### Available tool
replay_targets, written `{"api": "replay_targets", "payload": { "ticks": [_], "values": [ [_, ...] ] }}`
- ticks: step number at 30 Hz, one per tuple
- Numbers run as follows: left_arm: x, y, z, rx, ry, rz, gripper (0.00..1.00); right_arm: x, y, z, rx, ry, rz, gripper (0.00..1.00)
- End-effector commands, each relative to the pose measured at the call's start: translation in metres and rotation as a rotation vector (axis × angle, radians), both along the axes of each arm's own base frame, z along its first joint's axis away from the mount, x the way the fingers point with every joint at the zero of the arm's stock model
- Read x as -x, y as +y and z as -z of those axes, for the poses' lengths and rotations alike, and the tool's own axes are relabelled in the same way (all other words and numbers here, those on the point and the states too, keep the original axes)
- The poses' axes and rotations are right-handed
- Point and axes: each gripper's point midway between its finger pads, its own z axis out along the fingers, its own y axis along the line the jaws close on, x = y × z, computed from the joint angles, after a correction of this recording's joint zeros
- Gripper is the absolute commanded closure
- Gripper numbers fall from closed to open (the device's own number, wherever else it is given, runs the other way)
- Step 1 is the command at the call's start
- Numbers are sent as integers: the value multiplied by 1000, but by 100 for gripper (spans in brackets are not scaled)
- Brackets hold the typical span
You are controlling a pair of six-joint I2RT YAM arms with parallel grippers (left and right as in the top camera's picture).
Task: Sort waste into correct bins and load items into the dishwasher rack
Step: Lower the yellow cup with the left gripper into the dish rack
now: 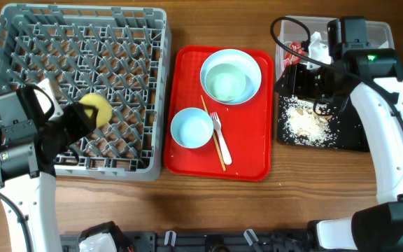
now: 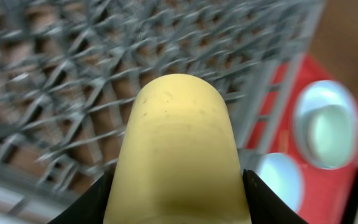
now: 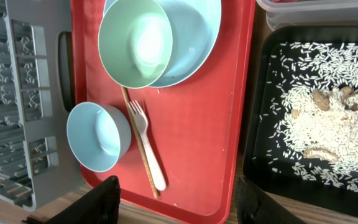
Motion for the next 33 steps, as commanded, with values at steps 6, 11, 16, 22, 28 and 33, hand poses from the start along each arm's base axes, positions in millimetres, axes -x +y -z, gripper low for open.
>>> {"api": "replay_targets", "payload": {
  "ticks": [6, 11, 16, 22, 28, 33],
  "values": [
    [-3, 36, 50, -105, 230, -90, 96, 1, -3, -6, 14, -13, 1, 40],
    [-17, 21, 74, -33, 278, -32, 96, 2, -3, -5, 14, -9, 1, 40],
    [-24, -3, 91, -33, 329, 53, 96, 6, -3, -4, 15, 8, 1, 40],
    [-18, -9, 87, -34, 338, 71, 96, 6, -3, -4, 15, 8, 1, 40],
    [-22, -9, 52, -65, 192, 64, 96, 6, -3, -4, 14, 8, 1, 40],
    [-24, -11, 60, -47, 220, 73, 96, 8, -1, -4, 0, 17, -4, 41]
  ]
}}
